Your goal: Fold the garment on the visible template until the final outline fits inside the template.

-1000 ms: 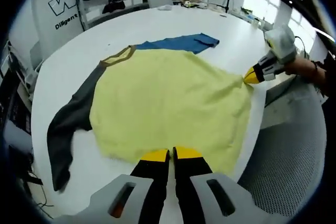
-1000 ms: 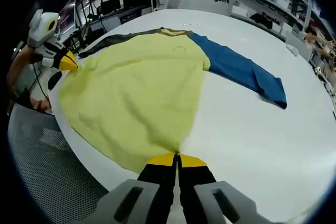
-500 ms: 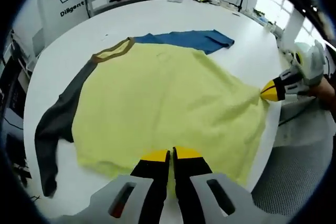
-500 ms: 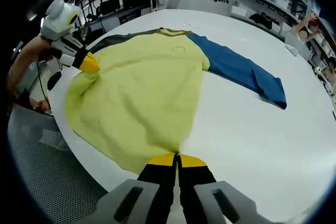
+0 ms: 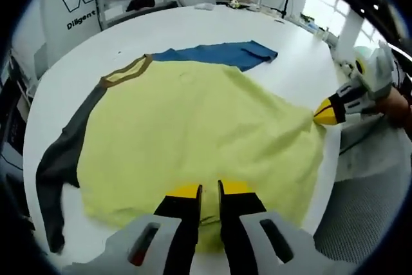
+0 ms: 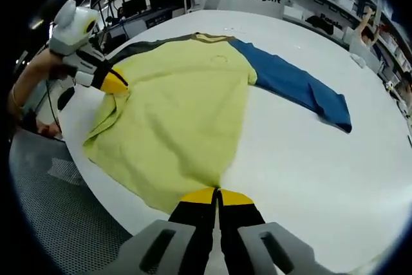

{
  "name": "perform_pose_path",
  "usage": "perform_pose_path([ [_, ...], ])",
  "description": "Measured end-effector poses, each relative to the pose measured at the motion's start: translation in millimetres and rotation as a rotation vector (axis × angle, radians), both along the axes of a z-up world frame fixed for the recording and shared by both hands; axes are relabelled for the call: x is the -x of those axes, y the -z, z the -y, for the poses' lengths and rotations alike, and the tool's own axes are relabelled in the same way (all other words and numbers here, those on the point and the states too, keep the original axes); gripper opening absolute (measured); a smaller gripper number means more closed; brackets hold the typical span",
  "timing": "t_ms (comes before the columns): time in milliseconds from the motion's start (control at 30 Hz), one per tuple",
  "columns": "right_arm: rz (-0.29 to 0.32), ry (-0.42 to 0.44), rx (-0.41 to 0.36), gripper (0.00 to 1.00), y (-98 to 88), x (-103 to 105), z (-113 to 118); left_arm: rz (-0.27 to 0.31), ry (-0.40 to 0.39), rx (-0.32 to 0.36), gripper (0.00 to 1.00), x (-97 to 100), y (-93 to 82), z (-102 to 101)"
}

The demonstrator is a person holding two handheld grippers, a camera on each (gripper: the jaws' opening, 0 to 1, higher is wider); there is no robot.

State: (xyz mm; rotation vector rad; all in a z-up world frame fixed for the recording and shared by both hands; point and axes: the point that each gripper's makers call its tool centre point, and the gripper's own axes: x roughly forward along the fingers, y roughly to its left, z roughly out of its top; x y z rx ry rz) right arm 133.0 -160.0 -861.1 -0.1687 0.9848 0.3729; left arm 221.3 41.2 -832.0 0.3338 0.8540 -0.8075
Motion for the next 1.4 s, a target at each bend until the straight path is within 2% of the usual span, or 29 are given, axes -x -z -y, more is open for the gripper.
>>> perform_pose_path([
  [167, 0.000, 0.004, -0.002, 0.00, -0.3, 0.6, 0.0, 0.005, 0.000, -0.004, 0.27, 7.3, -9.0, -13.6],
  [300, -0.001, 0.003, -0.002, 0.00, -0.2, 0.6, 0.2, 0.012, 0.029, -0.045, 0.31, 15.0, -2.9, -23.8],
  [467, -0.007, -0.001, 0.002, 0.00, 1.2, 1.4, 0.6, -0.015, -0.009, -0.028, 0.28, 17.4, 6.2, -29.9],
  [633, -0.010, 0.002, -0.001, 0.00, 1.2, 1.7, 0.8, -0.022, -0.005, -0.031, 0.26, 19.5, 14.0, -28.4],
  [767, -0.014, 0.001, -0.001, 0.00, 2.1, 1.5, 1.4, -0.029, -0.018, -0.004, 0.20, 17.8, 15.2, -25.0],
  [900, -0.017, 0.004, -0.003, 0.00, 2.2, 2.2, 1.7, -0.012, -0.014, -0.013, 0.13, 15.1, 16.3, -24.2],
  [967, -0.018, 0.005, -0.004, 0.00, 2.1, 2.2, 1.9, -0.004, -0.016, -0.016, 0.06, 12.5, 16.8, -24.8],
  [1033, -0.018, 0.006, -0.005, 0.00, 2.3, 2.4, 2.0, 0.014, -0.015, -0.014, 0.00, 9.8, 15.3, -24.2],
  [1200, -0.017, 0.007, -0.007, 0.00, 1.9, 2.3, 2.1, 0.036, 0.001, -0.001, 0.00, 11.5, 7.7, -22.3],
  [1400, -0.028, 0.024, -0.036, 0.00, -1.7, 4.6, 3.8, 0.063, -0.040, 0.013, 0.00, 21.1, -9.7, -41.1],
])
